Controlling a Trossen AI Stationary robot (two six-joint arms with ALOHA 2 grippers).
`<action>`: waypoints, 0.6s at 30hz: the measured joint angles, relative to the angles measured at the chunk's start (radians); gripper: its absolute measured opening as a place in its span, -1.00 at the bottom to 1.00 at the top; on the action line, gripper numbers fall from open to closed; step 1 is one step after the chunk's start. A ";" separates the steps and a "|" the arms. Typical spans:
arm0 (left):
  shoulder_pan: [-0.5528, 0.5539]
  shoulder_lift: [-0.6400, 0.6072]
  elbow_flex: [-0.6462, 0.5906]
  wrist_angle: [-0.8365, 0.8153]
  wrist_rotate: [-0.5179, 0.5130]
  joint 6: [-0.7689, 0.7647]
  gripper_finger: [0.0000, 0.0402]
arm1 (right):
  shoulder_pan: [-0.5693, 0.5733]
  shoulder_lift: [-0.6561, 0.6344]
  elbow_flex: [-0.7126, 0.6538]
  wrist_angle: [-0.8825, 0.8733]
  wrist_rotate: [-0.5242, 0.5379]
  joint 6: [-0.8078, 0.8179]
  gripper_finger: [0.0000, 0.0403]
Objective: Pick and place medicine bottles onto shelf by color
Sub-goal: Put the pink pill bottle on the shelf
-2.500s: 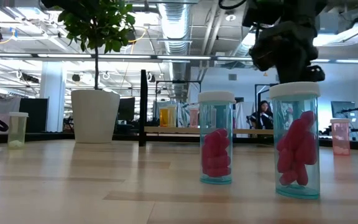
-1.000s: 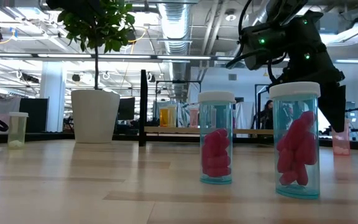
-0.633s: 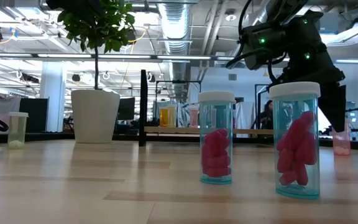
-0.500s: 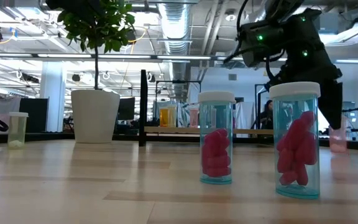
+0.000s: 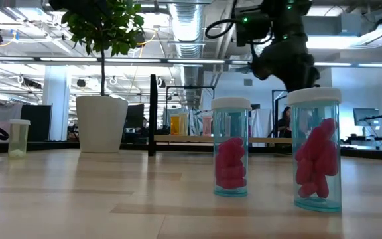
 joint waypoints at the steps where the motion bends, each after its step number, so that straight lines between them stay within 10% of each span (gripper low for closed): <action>1: 0.000 0.000 0.000 0.000 0.000 0.000 0.10 | -0.024 0.000 0.009 0.001 0.004 -0.002 -0.27; 18: 0.000 0.000 0.000 0.019 -0.021 0.000 0.10 | -0.295 0.000 0.063 0.125 0.025 -0.057 -0.26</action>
